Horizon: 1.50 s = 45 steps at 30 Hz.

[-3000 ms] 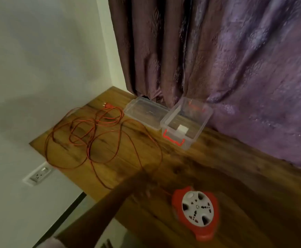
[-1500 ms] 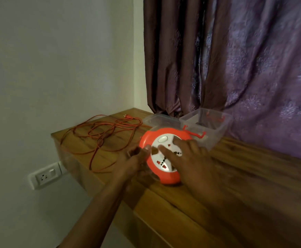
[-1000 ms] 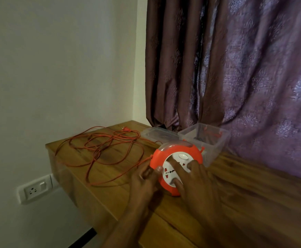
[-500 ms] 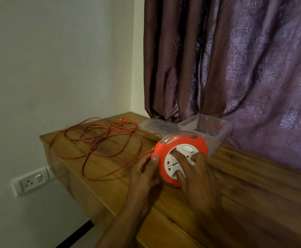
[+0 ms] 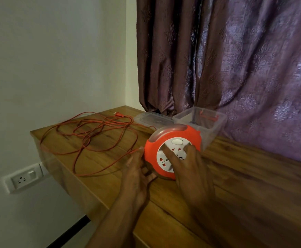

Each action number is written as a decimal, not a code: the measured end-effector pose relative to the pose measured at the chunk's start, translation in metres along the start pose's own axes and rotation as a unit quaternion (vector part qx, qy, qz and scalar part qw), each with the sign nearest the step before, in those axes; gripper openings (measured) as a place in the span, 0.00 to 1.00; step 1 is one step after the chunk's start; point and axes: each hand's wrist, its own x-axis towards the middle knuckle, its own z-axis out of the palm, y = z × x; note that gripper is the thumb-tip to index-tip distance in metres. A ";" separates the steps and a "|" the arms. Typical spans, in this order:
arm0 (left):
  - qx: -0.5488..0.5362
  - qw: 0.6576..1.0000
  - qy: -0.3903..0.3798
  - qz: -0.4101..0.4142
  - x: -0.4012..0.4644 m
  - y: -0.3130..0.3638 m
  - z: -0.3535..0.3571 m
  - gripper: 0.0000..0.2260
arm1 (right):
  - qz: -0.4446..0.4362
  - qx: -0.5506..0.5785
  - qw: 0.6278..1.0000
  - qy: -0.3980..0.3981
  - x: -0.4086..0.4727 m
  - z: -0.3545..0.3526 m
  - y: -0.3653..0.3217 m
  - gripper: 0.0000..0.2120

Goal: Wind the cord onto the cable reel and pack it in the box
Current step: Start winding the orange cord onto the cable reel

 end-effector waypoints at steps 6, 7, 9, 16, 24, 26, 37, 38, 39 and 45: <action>0.010 1.000 0.001 0.003 -0.001 -0.002 -0.002 0.13 | 0.003 0.007 1.000 0.021 -0.002 0.000 0.001 0.38; 0.013 1.000 0.001 0.001 -0.001 -0.002 -0.002 0.13 | 0.008 0.017 0.999 0.027 -0.002 -0.001 0.001 0.37; 0.016 1.000 0.003 -0.002 -0.001 -0.001 -0.001 0.14 | 0.025 0.033 0.999 0.032 -0.002 -0.002 0.000 0.34; -0.001 1.000 0.002 -0.012 -0.001 0.001 0.000 0.16 | 0.060 0.083 0.993 0.053 -0.002 0.001 -0.001 0.32; -0.030 0.999 -0.014 -0.018 -0.002 -0.001 0.000 0.18 | 0.135 0.189 0.972 0.043 -0.001 0.003 -0.001 0.32; -0.029 0.999 -0.021 -0.013 -0.003 -0.001 0.000 0.17 | 0.150 0.210 0.965 0.048 -0.001 0.003 -0.001 0.33; -0.017 0.998 -0.064 0.004 -0.009 0.001 0.003 0.23 | 0.148 0.227 0.961 0.060 -0.003 -0.003 -0.002 0.33; -0.013 0.998 -0.066 0.005 -0.009 0.001 0.002 0.23 | 0.140 0.214 0.965 0.056 -0.002 -0.003 -0.002 0.33; -0.013 0.998 -0.065 0.004 -0.009 0.001 0.002 0.24 | 0.129 0.197 0.971 0.052 -0.001 -0.004 -0.003 0.32; -0.043 0.996 -0.081 -0.023 -0.007 0.002 -0.001 0.25 | 0.111 0.175 0.976 0.069 -0.001 -0.008 -0.004 0.31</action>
